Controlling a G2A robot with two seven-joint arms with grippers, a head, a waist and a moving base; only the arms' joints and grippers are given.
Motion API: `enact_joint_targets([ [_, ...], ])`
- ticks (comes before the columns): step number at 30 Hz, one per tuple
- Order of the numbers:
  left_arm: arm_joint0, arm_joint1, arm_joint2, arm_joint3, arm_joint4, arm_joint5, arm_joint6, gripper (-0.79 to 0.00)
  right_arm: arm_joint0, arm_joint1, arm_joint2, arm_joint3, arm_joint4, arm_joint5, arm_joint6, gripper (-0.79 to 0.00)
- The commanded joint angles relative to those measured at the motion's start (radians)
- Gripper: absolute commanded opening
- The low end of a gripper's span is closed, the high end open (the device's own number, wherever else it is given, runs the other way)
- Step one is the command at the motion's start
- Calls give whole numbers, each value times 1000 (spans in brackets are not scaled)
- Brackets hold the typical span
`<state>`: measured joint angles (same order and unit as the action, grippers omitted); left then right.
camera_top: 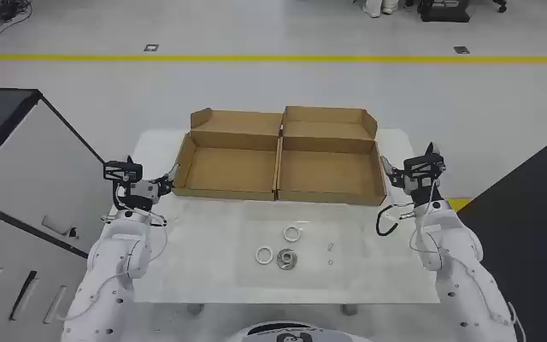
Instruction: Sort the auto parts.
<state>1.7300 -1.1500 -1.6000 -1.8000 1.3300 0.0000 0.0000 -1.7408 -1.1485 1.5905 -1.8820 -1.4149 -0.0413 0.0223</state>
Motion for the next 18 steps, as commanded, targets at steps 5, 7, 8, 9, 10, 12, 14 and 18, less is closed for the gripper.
enact_joint_targets([
  [5,0,0,0,0,0,0,0,0,-16,10,26,-108,-15,-158,92,0],
  [7,0,0,0,0,0,0,0,0,-18,15,40,-140,-27,-218,142,0],
  [8,0,0,0,0,0,0,0,0,-20,17,43,-159,-18,-243,178,0],
  [9,0,0,0,0,0,0,0,0,-19,18,47,-180,-4,-271,213,0],
  [10,0,0,0,0,0,0,0,0,-18,20,54,-198,-1,-296,250,0],
  [12,0,0,0,0,0,0,0,0,-12,25,63,-232,11,-363,309,0],
  [14,0,0,0,0,0,0,0,0,-3,30,74,-258,22,-425,362,0],
  [18,0,0,0,0,0,0,0,0,28,38,79,-292,48,-525,460,0],
])
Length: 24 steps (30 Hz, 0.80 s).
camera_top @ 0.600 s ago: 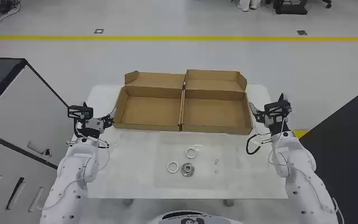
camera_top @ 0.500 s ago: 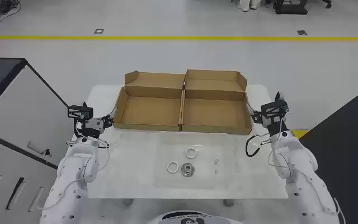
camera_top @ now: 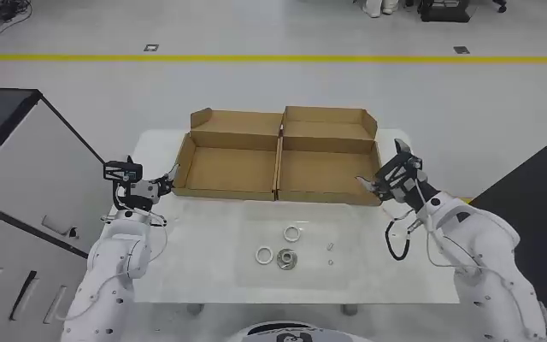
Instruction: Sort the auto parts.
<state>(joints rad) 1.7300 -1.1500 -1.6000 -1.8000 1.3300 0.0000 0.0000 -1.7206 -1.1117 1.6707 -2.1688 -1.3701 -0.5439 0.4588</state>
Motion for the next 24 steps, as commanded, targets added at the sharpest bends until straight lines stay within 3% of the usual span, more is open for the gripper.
enact_joint_targets([
  [1,0,0,0,0,0,0,0,0,18,3,-5,-11,12,-44,47,0],
  [15,0,0,0,0,0,0,0,0,202,33,-103,-64,322,-244,534,0],
  [24,0,0,0,0,0,0,0,0,286,111,-243,-78,442,-143,675,0],
])
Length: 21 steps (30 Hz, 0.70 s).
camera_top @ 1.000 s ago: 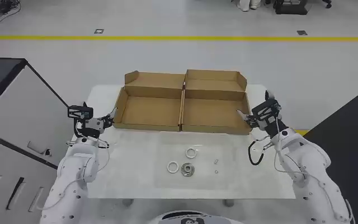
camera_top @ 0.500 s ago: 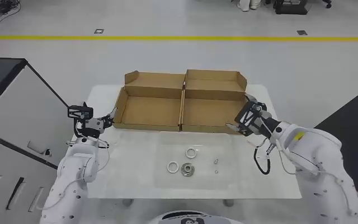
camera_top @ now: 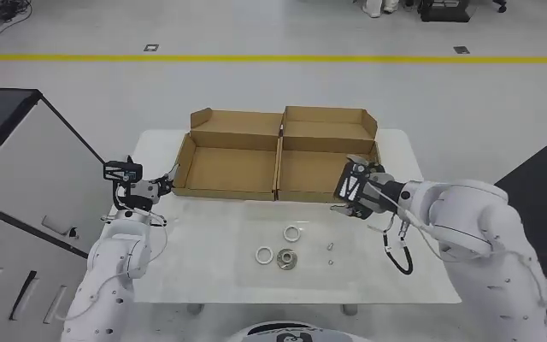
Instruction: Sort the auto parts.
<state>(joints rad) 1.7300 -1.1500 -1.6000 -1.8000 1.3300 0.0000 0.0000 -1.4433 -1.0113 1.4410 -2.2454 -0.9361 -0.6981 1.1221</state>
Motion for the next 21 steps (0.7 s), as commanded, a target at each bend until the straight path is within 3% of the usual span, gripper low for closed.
enact_joint_targets([
  [1,0,0,0,0,0,0,0,0,19,24,-29,-2,19,24,24,0],
  [13,0,0,0,0,0,0,0,0,151,197,-245,0,82,129,129,0],
  [21,0,0,0,0,0,0,0,0,244,284,-390,24,138,179,179,0],
])
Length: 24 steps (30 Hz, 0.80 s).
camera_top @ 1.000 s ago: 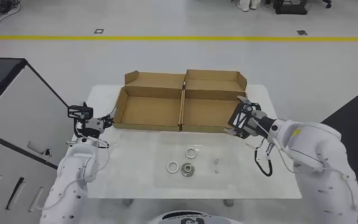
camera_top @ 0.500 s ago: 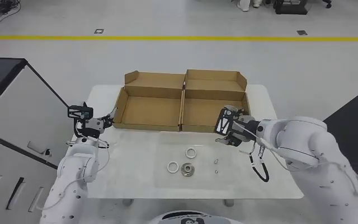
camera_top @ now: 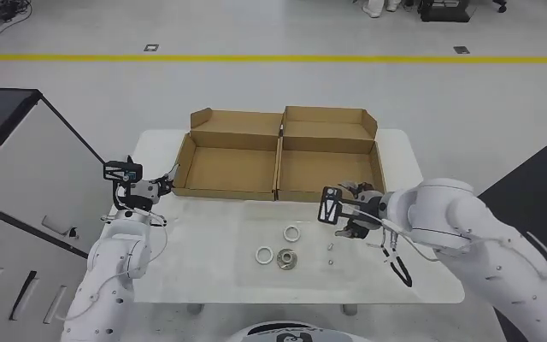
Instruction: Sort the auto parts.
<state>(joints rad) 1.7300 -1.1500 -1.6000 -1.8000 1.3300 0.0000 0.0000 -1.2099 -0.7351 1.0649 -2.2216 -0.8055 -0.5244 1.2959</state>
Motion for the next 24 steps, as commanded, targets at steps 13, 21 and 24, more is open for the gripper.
enact_joint_targets([
  [13,0,0,0,0,0,0,0,0,204,64,-219,41,109,72,71,0],
  [21,0,0,0,0,0,0,0,0,297,55,-329,64,155,87,87,0],
  [24,0,0,0,0,0,0,0,0,322,46,-370,76,169,89,89,0],
])
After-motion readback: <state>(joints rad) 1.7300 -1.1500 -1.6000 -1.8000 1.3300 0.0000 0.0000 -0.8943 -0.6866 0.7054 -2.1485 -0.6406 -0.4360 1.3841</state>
